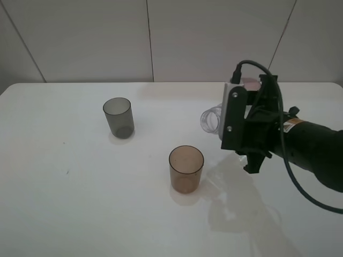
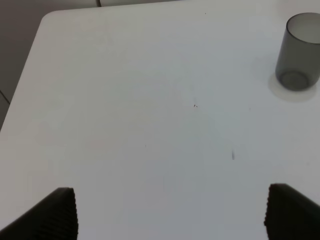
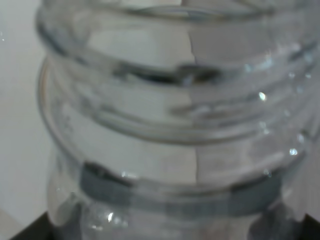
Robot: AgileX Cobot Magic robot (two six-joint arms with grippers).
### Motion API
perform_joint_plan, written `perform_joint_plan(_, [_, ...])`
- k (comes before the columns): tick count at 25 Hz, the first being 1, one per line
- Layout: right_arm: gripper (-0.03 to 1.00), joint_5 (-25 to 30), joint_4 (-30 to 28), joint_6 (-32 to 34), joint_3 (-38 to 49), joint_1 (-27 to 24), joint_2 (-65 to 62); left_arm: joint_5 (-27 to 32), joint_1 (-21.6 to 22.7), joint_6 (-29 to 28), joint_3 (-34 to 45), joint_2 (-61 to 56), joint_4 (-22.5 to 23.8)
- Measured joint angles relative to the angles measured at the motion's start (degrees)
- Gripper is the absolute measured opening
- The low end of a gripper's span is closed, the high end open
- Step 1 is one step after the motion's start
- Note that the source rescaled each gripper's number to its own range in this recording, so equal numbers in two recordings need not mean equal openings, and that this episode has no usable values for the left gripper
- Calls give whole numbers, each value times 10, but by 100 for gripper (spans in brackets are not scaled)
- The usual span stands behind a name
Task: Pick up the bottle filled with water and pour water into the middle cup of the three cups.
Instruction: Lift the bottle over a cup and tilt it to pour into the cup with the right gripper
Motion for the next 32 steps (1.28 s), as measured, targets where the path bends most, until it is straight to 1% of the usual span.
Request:
perform_joint_plan(3, [0, -35, 0, 0, 0, 20, 15, 0, 0, 0, 0, 0, 0])
perform_joint_plan(9, [0, -81, 0, -13, -1, 48, 52, 0, 0, 0, 0, 0, 0])
perform_joint_plan(14, [0, -131, 0, -28, -1, 50, 76, 0, 0, 0, 0, 0, 0])
perform_joint_plan(20, [0, -153, 1, -49, -1, 70, 87, 0, 0, 0, 0, 0, 0])
perform_joint_plan(25, [0, -160, 1, -64, -1, 70, 111, 0, 0, 0, 0, 0, 0])
perform_joint_plan(32, [0, -179, 1, -64, -1, 70, 117, 0, 0, 0, 0, 0, 0])
